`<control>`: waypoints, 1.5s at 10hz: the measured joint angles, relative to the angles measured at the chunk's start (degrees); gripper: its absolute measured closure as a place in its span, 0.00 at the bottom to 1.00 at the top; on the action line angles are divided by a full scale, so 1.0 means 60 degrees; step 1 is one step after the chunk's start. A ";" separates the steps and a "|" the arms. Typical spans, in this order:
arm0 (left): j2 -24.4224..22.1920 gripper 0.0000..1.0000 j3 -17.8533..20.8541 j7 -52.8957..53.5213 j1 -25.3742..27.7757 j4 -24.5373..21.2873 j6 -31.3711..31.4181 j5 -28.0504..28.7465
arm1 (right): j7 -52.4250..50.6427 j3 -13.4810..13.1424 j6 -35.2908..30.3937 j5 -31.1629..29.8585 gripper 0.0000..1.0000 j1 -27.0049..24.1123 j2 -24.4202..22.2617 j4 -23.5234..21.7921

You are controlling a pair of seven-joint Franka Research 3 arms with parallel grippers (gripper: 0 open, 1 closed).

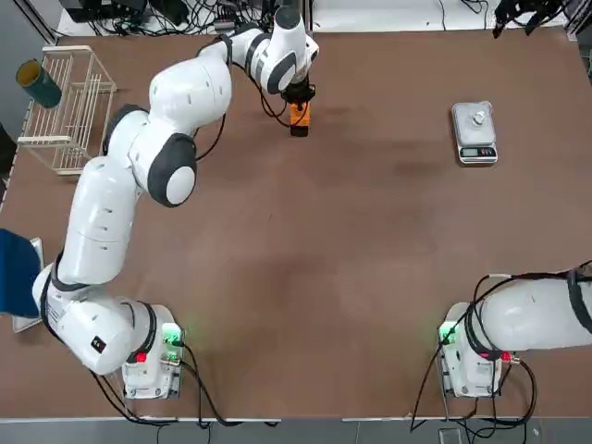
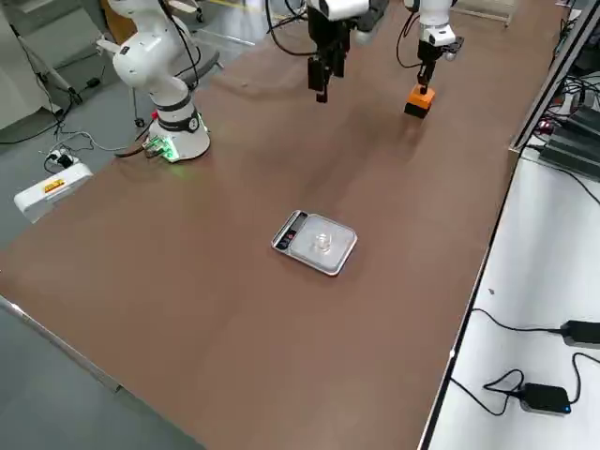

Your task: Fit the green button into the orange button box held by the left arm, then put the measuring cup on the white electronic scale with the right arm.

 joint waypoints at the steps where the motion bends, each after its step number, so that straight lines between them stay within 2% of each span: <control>1: 0.0001 0.99 0.0000 0.0000 0.0000 0.0000 0.0002 0.0000 | 0.0155 0.0118 -0.0439 0.0000 0.00 0.0000 -0.0124 0.0331; 3: 0.0005 0.99 0.0000 0.0000 -0.0001 0.0000 0.0002 0.0000 | 0.0335 0.0256 -0.0930 -0.0149 0.00 -0.0002 -0.0173 0.0826; 5: 0.0024 0.99 0.0002 0.0000 -0.0002 -0.0002 0.0002 0.0000 | 0.0399 0.0421 -0.0946 -0.0211 0.00 -0.0221 -0.0116 0.0843; 7: 0.0045 0.99 0.0003 0.0000 -0.0003 -0.0001 0.0012 0.0001 | 0.0465 0.1071 -0.0941 -0.0230 0.00 -0.0864 -0.0036 0.0842; 8: 0.0045 0.99 0.0003 0.0000 -0.0003 -0.0001 0.0012 0.0001 | 0.0497 0.1209 -0.0940 -0.0240 0.00 -0.0992 -0.0021 0.0842; 15: 0.0046 0.99 0.0005 0.0005 -0.0002 0.0014 0.0016 0.0001 | 0.0545 0.1283 -0.0968 -0.0264 0.00 -0.1045 -0.0013 0.0842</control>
